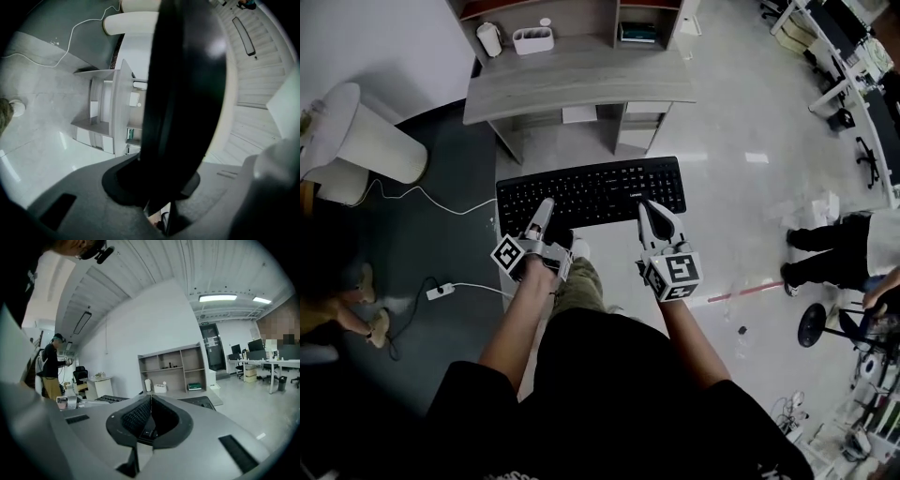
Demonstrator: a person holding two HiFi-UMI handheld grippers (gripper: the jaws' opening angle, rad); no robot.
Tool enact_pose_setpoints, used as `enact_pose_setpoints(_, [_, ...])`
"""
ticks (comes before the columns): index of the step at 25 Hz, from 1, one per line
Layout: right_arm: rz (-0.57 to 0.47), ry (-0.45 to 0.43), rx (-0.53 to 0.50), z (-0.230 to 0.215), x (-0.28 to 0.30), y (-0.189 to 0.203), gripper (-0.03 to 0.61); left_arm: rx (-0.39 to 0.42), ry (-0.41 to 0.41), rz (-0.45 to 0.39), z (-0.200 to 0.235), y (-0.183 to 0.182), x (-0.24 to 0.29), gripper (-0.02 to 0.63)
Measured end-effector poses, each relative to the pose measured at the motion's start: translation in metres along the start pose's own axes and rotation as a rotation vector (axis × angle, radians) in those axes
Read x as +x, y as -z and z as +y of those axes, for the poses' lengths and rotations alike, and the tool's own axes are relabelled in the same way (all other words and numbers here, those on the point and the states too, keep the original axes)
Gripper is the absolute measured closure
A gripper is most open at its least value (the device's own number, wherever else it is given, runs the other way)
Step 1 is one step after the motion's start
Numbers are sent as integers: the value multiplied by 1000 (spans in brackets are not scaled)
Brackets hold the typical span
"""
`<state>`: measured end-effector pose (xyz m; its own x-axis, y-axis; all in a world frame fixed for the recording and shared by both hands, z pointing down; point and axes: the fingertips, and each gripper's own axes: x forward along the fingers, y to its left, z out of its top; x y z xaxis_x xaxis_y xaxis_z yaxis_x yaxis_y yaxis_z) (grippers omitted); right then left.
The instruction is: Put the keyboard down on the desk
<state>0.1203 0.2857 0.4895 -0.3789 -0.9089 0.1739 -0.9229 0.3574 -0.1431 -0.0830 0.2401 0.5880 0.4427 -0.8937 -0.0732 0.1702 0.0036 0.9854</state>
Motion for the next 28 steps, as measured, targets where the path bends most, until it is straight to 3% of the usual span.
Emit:
enact_pose_setpoints(10, [51,-43,-49,8,136,-28,565,-41,-6,-14,-8,-84,87,522])
enact_pose_setpoints(16, [68,45,-100,-2,192,-45,565,-40,1,5,-20,-130,128,522])
enact_pose_setpoints(20, [20,127,-125,-15,218,-64,566,-30,12,4,-27,-154,147,522])
enact_pose_setpoints(24, [-47,146,-137,-12,238,-78,566,-20,9,-7,-25,-178,159,522])
enact_pose_setpoints(28, [-33,136,-145,-9,250,-70,566,-31,1,-26,-24,-193,164,522])
